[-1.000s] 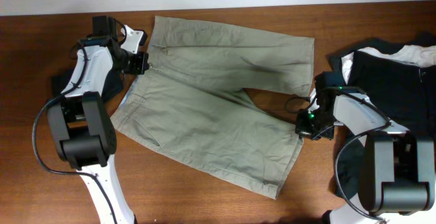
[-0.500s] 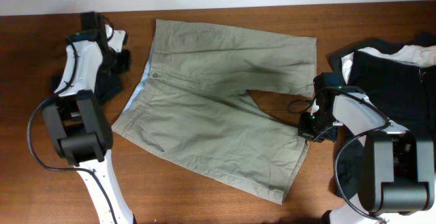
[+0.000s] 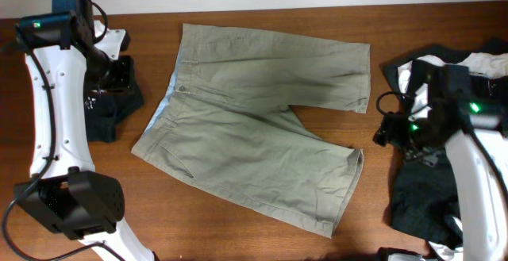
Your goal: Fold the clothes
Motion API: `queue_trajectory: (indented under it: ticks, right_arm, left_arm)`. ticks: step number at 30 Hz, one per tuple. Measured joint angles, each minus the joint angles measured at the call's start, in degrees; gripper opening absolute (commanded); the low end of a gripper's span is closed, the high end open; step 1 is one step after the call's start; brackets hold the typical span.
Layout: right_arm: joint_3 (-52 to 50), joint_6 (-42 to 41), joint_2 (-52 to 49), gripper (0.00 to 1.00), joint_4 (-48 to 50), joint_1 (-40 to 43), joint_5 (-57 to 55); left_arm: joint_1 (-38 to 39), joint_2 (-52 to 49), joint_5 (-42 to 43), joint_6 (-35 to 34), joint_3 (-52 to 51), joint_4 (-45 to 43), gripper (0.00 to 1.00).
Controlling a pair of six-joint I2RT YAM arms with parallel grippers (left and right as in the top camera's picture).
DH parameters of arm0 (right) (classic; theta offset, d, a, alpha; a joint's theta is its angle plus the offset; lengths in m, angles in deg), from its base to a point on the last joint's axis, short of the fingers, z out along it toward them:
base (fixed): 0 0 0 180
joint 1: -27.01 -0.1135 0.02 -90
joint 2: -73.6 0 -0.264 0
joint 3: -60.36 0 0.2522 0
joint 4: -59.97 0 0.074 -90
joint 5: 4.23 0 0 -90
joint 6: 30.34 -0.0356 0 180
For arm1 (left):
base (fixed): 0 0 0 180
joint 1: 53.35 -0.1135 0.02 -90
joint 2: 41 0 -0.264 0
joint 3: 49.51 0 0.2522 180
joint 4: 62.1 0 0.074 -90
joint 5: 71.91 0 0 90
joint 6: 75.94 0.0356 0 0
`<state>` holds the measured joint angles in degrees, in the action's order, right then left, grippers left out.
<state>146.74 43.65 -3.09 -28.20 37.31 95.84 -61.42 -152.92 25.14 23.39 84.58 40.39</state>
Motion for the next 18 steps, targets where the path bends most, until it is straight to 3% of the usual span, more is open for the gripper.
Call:
queue_trajectory:
  ticks: [1, 3, 6, 9, 11, 12, 13, 14, 17, 18]
  right_arm:
    - [0.02, -0.76, 2.47, 0.36, -1.27, 0.0, 0.22]
    - [-0.24, -2.19, 5.33, 0.28, 1.77, -0.04, 0.52]
    - [-3.89, -4.39, 0.2, 0.39, 23.17, -0.07, 0.79]
    - [-5.35, -6.08, -20.09, 0.4, 44.98, -0.07, 5.07]
    - [-5.4, -6.29, -31.41, 0.4, 51.74, -0.07, 8.02]
    - [-5.42, -6.32, -33.48, 0.3, 52.19, -0.07, 8.33]
    - [-5.25, -6.1, -35.76, 0.12, 51.84, -0.04, 8.48]
    - [-4.92, -6.43, -36.02, 0.04, 51.25, 0.07, 7.89]
    - [-3.3, -5.92, -35.52, 0.06, 37.62, 0.09, 5.77]
    - [-3.56, -5.79, -34.27, 0.4, 31.74, -0.13, 3.13]
  left_arm:
    - [0.0, -0.07, 0.02, -0.66, -0.46, 0.48, 0.25]
    - [0.0, -0.07, 0.44, -1.95, -3.76, -1.2, 0.25]
    - [0.31, -0.07, 2.95, -2.93, -15.54, -11.93, 0.25]
    - [2.91, -0.31, 3.48, -2.97, -24.04, -16.09, 0.25]
    - [4.39, -0.31, 3.54, -2.95, -24.46, -16.26, 0.25]
    - [4.44, -0.31, 3.54, -2.93, -24.46, -16.33, 0.25]
    - [4.44, -0.31, 3.54, -2.93, -24.46, -16.28, 0.25]
    - [4.42, -0.31, 3.5, -2.93, -24.48, -16.55, 0.25]
    - [4.42, -0.31, 3.45, -2.91, -24.5, -17.05, 0.26]
    - [4.42, -0.31, 3.48, -2.91, -24.5, -17.05, 0.26]
